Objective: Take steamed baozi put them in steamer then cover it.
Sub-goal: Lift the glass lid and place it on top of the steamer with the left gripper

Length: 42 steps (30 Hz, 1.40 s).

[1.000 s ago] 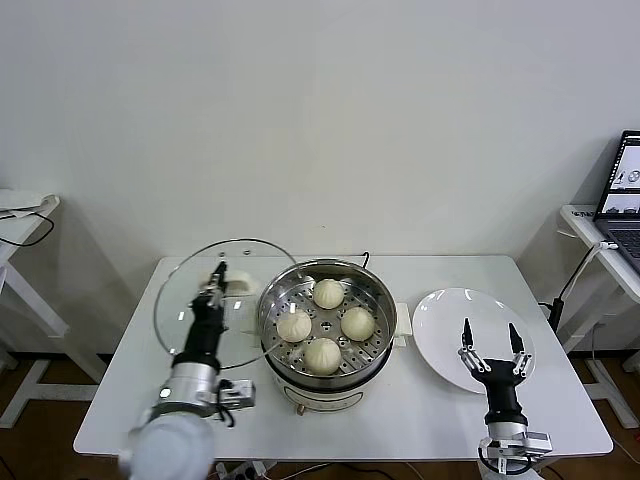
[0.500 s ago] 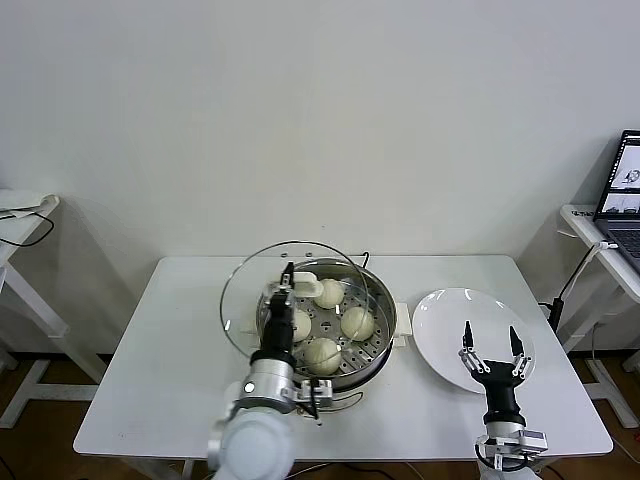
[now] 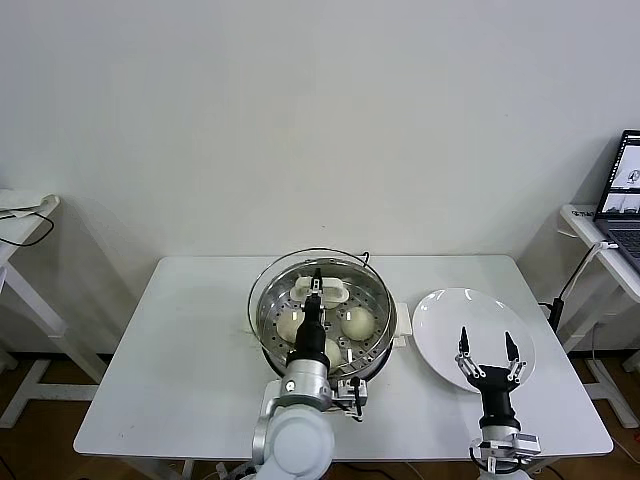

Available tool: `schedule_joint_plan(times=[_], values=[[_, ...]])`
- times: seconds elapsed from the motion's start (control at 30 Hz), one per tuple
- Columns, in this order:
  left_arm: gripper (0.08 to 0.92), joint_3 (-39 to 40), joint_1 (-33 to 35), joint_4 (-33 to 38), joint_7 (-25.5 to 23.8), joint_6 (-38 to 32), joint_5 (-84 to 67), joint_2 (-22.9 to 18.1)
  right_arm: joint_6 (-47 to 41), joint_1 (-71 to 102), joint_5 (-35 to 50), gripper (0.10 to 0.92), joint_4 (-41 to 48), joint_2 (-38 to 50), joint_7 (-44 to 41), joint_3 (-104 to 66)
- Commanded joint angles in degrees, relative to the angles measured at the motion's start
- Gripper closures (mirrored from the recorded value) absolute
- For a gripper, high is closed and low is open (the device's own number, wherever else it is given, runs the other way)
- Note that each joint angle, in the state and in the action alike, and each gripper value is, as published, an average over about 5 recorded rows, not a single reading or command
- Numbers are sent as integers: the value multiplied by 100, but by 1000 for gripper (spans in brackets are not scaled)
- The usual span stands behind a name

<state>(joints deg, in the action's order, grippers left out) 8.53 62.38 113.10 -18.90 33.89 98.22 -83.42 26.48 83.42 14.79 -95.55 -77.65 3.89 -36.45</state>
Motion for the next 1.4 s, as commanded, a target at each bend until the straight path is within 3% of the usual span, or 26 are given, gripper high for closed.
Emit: schedule_joint_plan(times=[0.03,0.67,1.4], values=[[813,44,-54,-436,92,55,195,-272,13,9,-33,203,26,6,3,-15],[813,-18,21,-684,479,43,-26,-526,36,-36,-66,203,95,40,-6,39],[813,-129,58,-758,667,-88,-38,-484,5,-155,-83,203,158,68,-14,90]])
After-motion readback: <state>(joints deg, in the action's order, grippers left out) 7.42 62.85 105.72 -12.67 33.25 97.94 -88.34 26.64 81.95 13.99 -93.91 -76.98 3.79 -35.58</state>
